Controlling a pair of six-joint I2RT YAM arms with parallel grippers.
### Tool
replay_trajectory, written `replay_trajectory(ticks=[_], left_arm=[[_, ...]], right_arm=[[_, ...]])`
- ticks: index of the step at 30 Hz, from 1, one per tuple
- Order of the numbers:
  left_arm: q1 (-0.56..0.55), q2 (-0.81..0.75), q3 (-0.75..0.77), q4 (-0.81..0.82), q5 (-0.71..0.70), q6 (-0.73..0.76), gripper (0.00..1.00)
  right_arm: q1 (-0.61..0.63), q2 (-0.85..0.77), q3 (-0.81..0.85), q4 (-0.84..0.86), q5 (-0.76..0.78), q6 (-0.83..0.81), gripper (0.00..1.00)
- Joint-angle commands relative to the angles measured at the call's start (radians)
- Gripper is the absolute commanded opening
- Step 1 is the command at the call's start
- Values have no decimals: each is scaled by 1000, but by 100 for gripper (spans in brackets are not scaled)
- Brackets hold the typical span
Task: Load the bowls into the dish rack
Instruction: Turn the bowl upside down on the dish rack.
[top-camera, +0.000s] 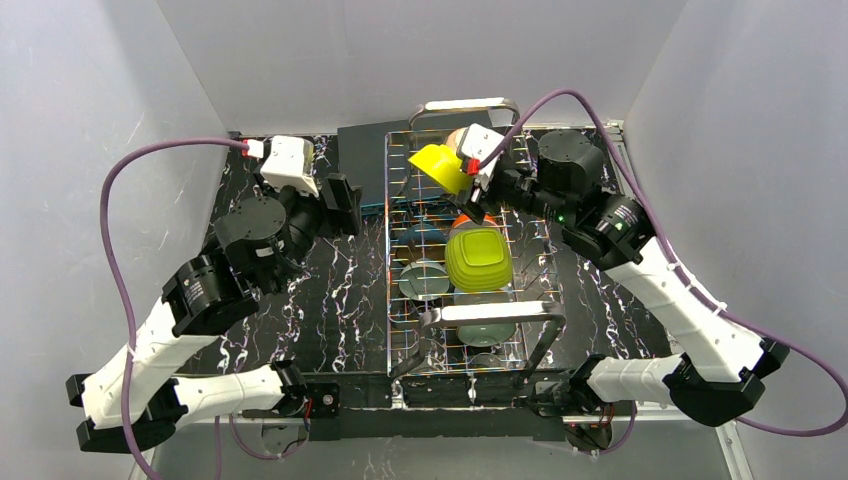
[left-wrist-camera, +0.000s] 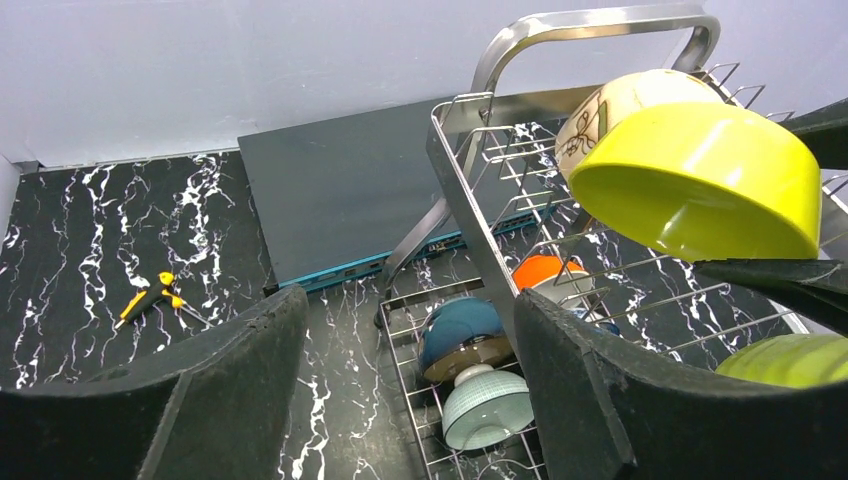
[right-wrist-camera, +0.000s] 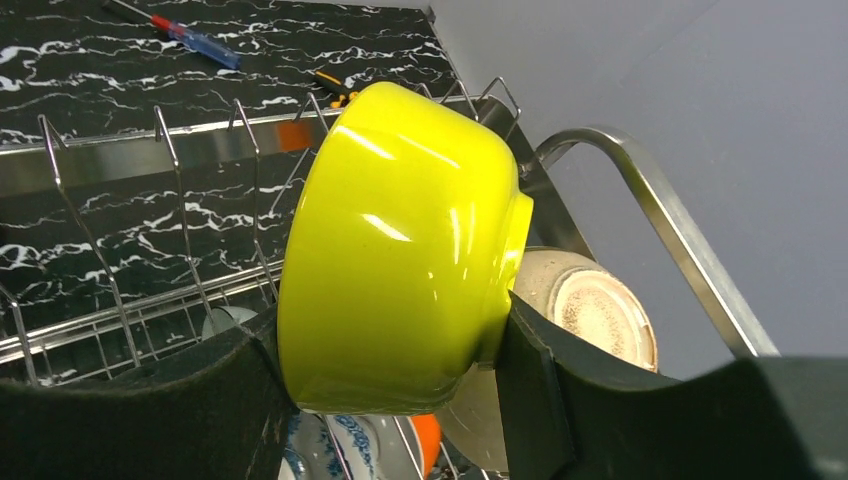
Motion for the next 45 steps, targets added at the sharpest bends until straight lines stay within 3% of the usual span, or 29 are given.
replay_trajectory(ticks=[1,11,19,23,25,26,28,32,35,39,45], left_arm=[[3,-8,-2,20,-16,-33,73],[2,3,6,52,36,-31,74],[2,-8,-21,92,37,-32,74],[2,-11,-24,112,52,-32,74],[3,-8,-20,111,54,-32,74],[3,-5,-21,112,53,-30,74],[3,-3,-24,106,42,-30,74],[4,-6,-27,103,39,-32,75],[3,-9,-32,110,35,-33,75],[2,-8,-29,106,34,-31,75],[3,-14,-31,94,33,-37,75]], right_arm=[[-2,-34,46,7,40,-148,1],[-2,-31,19,-94,45,-314,1],[-2,-71,-47,-56,80,-355,1],[0,-82,-57,-71,87,-369,18],[-1,-86,-61,-65,96,-369,20],[-2,-90,-61,-63,96,-371,26],[-1,-102,-67,-56,94,-372,49],[-1,-130,-83,-40,79,-371,65],[-1,-144,-90,-28,58,-366,67],[-1,-153,-97,-16,37,-363,91],[-1,-162,-109,7,20,-353,99]])
